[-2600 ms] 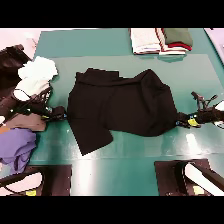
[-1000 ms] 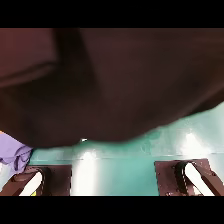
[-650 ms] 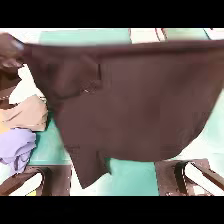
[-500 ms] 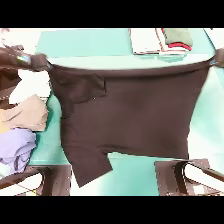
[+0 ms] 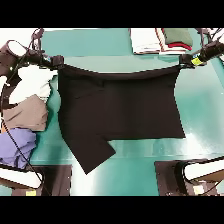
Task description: Fold the shirts.
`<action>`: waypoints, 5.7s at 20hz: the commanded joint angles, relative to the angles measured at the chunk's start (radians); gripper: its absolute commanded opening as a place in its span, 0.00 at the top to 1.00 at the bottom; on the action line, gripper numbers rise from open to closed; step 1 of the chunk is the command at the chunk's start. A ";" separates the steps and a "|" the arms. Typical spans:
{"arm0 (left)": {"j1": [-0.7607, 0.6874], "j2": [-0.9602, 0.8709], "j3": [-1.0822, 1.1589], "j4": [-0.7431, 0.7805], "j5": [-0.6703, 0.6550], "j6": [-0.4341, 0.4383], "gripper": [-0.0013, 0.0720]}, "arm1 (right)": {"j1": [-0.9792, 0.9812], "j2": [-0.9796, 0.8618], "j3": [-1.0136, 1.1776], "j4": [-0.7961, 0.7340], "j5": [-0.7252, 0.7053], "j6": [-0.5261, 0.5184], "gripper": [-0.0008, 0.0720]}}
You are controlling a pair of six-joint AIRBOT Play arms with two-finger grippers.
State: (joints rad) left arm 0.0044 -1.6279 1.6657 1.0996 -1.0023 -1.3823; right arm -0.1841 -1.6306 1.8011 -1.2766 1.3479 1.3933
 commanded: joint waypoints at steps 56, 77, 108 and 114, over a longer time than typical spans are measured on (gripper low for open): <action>-0.151 0.774 -1.286 -0.088 -0.087 -0.176 0.32 | -0.287 0.682 -1.221 0.047 -0.054 -0.161 0.96; -0.174 0.914 -0.929 0.031 -0.304 -0.173 0.96 | -0.286 0.887 -1.055 -0.160 0.185 -0.074 0.96; -0.138 0.062 -0.192 0.015 -0.084 -0.084 0.96 | -0.411 -0.016 -0.485 0.214 0.081 -0.165 0.26; -0.268 0.061 -0.192 0.011 -0.009 -0.110 0.96 | -0.372 -0.085 -0.604 0.420 0.003 -0.254 0.31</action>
State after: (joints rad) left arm -0.2108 -1.5665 1.4727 1.1175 -1.0443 -1.4757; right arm -0.5789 -1.6806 1.2415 -0.9268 1.3849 1.1797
